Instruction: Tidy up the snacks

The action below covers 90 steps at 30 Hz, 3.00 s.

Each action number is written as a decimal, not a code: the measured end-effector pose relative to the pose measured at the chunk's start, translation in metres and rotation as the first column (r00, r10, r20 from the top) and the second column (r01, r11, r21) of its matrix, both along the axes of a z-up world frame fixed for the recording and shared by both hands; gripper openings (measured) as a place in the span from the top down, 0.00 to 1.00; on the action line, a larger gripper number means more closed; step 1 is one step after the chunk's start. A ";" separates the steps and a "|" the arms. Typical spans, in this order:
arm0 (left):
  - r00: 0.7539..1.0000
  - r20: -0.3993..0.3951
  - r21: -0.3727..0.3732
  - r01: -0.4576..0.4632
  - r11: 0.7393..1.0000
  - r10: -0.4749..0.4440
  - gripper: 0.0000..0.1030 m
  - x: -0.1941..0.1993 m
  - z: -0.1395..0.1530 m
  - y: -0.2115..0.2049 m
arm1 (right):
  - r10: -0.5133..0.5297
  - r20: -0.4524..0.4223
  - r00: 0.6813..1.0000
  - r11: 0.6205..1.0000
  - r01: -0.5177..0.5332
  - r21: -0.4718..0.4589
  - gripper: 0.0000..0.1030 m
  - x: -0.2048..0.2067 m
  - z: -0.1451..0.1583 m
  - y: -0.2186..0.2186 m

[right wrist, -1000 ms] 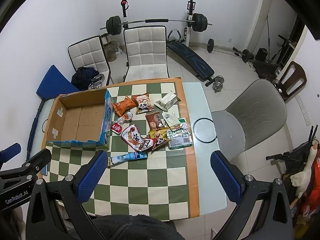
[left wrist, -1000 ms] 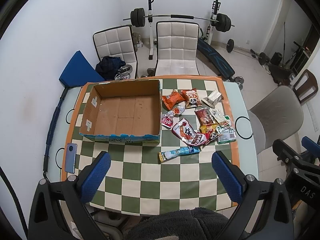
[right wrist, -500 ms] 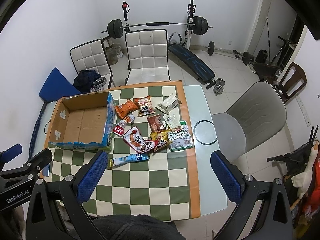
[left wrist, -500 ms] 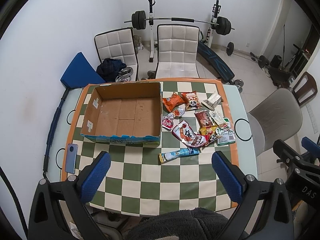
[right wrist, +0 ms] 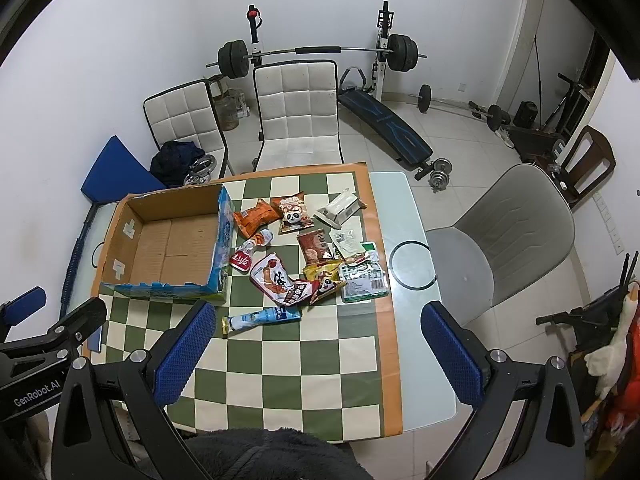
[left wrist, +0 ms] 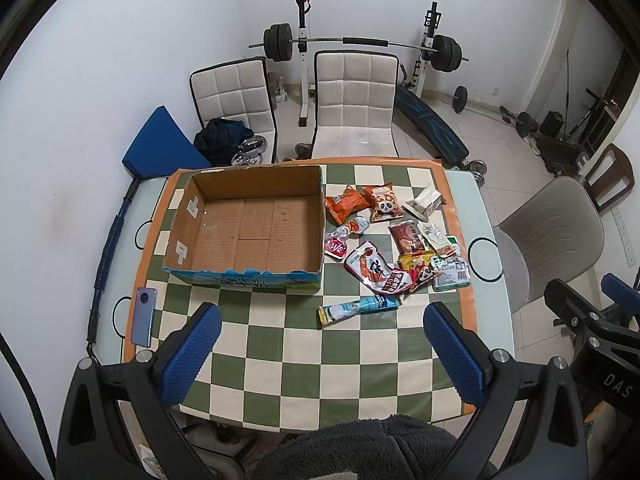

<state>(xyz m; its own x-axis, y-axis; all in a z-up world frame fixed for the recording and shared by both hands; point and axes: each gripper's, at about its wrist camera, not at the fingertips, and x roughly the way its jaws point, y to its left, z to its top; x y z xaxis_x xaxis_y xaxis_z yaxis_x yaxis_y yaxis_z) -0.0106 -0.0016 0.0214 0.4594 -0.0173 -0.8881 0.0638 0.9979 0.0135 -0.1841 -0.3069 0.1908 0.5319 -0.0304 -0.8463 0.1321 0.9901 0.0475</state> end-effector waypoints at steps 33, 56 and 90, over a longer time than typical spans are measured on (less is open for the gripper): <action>1.000 0.013 0.000 -0.001 1.000 0.001 0.00 -0.003 0.003 0.001 | 0.003 0.010 1.000 1.000 -0.003 0.006 0.00 -0.001 0.006 0.007; 0.933 -0.359 -0.126 -0.023 0.992 -0.024 0.03 0.148 -0.163 -0.065 | -0.070 -0.291 0.954 0.982 0.117 0.150 0.00 0.128 -0.166 -0.110; 0.669 -0.719 0.028 -0.246 0.969 0.190 0.40 0.197 -0.403 -0.137 | 0.104 -0.574 0.813 0.962 0.063 0.264 0.00 0.253 -0.431 -0.146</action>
<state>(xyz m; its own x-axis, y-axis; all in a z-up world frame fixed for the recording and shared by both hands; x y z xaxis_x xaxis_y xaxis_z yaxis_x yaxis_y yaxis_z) 0.1868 -0.1388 -0.3821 -0.3118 -0.0697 -0.9476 -0.1933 0.9811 -0.0086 0.0686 -0.4525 -0.2403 -0.0601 0.2381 -0.9694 0.1977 0.9547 0.2222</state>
